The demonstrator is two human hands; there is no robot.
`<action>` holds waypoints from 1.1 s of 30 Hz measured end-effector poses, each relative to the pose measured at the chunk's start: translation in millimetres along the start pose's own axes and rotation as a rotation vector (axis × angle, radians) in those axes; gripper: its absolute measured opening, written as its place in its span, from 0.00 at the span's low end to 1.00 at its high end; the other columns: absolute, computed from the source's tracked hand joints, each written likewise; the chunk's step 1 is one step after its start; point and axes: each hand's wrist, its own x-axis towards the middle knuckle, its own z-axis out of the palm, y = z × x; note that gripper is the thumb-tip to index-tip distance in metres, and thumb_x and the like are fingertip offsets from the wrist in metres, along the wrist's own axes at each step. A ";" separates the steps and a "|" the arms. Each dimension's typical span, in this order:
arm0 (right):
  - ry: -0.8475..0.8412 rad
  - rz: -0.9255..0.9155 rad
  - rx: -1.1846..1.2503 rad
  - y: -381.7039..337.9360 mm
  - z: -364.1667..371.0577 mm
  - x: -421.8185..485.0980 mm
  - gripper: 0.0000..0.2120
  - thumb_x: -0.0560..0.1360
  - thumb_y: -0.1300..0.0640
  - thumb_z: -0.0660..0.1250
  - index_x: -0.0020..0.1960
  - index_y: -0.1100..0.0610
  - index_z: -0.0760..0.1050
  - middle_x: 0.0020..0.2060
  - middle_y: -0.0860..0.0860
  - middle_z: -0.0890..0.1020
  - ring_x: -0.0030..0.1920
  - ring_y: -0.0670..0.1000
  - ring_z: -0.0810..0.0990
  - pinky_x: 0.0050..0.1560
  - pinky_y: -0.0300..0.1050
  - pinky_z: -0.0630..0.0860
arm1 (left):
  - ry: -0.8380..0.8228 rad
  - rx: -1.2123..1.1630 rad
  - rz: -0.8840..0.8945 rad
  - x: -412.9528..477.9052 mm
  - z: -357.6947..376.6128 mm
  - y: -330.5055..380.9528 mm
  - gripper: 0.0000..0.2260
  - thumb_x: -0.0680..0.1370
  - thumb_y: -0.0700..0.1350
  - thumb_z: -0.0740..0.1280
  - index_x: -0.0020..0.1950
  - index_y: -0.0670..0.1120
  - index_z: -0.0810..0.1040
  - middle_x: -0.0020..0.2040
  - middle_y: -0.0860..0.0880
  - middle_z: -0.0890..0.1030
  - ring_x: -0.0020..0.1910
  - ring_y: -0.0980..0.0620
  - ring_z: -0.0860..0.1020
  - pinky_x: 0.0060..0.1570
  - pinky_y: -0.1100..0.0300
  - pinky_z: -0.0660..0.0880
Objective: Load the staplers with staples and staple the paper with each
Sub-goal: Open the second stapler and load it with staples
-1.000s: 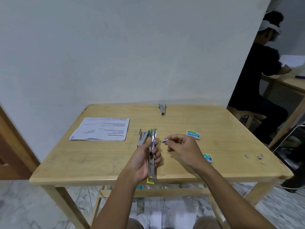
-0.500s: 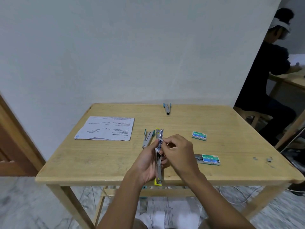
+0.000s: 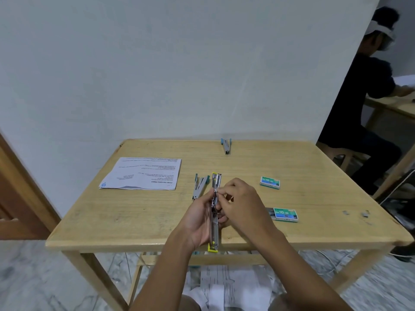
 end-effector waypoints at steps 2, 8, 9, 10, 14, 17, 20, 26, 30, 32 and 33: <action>-0.016 0.006 0.028 -0.6 -2.0 0.7 0.07 0.77 0.57 0.68 0.51 0.56 0.84 0.46 0.49 0.79 0.37 0.48 0.81 0.38 0.40 0.81 | -0.007 0.004 -0.013 0.1 -0.8 0.0 0.23 0.82 0.53 0.60 0.30 0.42 0.76 0.30 0.47 0.66 0.27 0.51 0.66 0.35 0.59 0.62; -0.017 -0.005 -0.014 1.0 -1.9 1.0 0.07 0.77 0.56 0.68 0.48 0.55 0.85 0.46 0.50 0.79 0.40 0.49 0.81 0.44 0.48 0.79 | -0.010 0.016 -0.022 -0.5 0.1 0.6 0.24 0.81 0.53 0.60 0.28 0.43 0.75 0.29 0.46 0.66 0.27 0.51 0.65 0.34 0.60 0.61; -0.030 0.005 -0.005 1.3 -1.9 1.4 0.06 0.77 0.56 0.69 0.48 0.55 0.85 0.46 0.50 0.79 0.40 0.49 0.81 0.44 0.49 0.80 | -0.009 0.018 -0.024 -0.6 0.6 0.7 0.24 0.82 0.53 0.60 0.28 0.43 0.75 0.29 0.47 0.66 0.27 0.52 0.65 0.33 0.60 0.61; -0.046 0.018 0.007 1.8 -2.5 1.9 0.06 0.77 0.56 0.69 0.47 0.55 0.84 0.46 0.50 0.79 0.41 0.50 0.81 0.44 0.49 0.80 | -0.009 0.018 -0.029 -0.9 1.1 0.8 0.24 0.82 0.53 0.60 0.28 0.43 0.74 0.29 0.47 0.66 0.27 0.52 0.65 0.33 0.60 0.62; -0.104 0.079 0.056 2.3 -6.0 5.7 0.05 0.77 0.56 0.69 0.48 0.52 0.84 0.47 0.48 0.78 0.43 0.49 0.81 0.46 0.49 0.80 | -0.006 0.011 -0.023 -0.5 0.9 0.9 0.21 0.82 0.53 0.59 0.33 0.43 0.72 0.28 0.47 0.68 0.25 0.52 0.67 0.31 0.61 0.63; -0.096 0.106 0.038 2.9 -7.7 8.9 0.05 0.76 0.54 0.69 0.48 0.51 0.84 0.47 0.46 0.78 0.46 0.47 0.79 0.49 0.48 0.78 | -0.015 0.008 -0.008 0.4 1.4 0.3 0.21 0.81 0.53 0.60 0.32 0.43 0.73 0.28 0.47 0.68 0.25 0.52 0.67 0.29 0.61 0.65; -0.055 0.137 0.046 2.9 -6.6 13.2 0.06 0.76 0.53 0.68 0.49 0.51 0.84 0.47 0.47 0.79 0.48 0.47 0.79 0.50 0.47 0.78 | -0.033 0.004 -0.016 0.3 1.5 0.5 0.20 0.82 0.53 0.59 0.34 0.42 0.72 0.27 0.47 0.68 0.25 0.52 0.67 0.28 0.62 0.65; 0.012 0.123 0.007 2.8 -4.4 12.3 0.08 0.78 0.52 0.66 0.53 0.51 0.81 0.48 0.46 0.80 0.46 0.47 0.78 0.48 0.46 0.77 | -0.012 -0.047 -0.023 2.6 0.0 0.3 0.22 0.82 0.52 0.58 0.32 0.42 0.75 0.29 0.48 0.65 0.26 0.52 0.64 0.28 0.61 0.64; -0.060 0.012 -0.038 11.0 -14.2 2.8 0.09 0.79 0.50 0.63 0.56 0.46 0.80 0.50 0.42 0.78 0.45 0.43 0.76 0.47 0.44 0.76 | 0.003 -0.084 -0.040 3.3 -0.3 1.8 0.20 0.82 0.52 0.58 0.35 0.42 0.72 0.28 0.47 0.65 0.24 0.52 0.64 0.27 0.61 0.65; -0.181 -0.087 -0.131 16.1 -18.7 0.0 0.11 0.80 0.50 0.61 0.59 0.45 0.79 0.53 0.43 0.76 0.48 0.44 0.76 0.46 0.43 0.74 | 0.016 -0.065 -0.033 3.5 0.1 1.2 0.21 0.82 0.52 0.58 0.34 0.42 0.72 0.28 0.47 0.66 0.25 0.52 0.65 0.28 0.62 0.64; -0.225 -0.138 -0.192 19.0 -20.5 0.1 0.13 0.80 0.50 0.60 0.61 0.45 0.79 0.55 0.43 0.76 0.51 0.45 0.76 0.46 0.43 0.73 | 0.023 -0.063 -0.029 3.4 0.3 1.1 0.20 0.82 0.52 0.58 0.35 0.42 0.72 0.28 0.47 0.67 0.24 0.53 0.65 0.27 0.62 0.64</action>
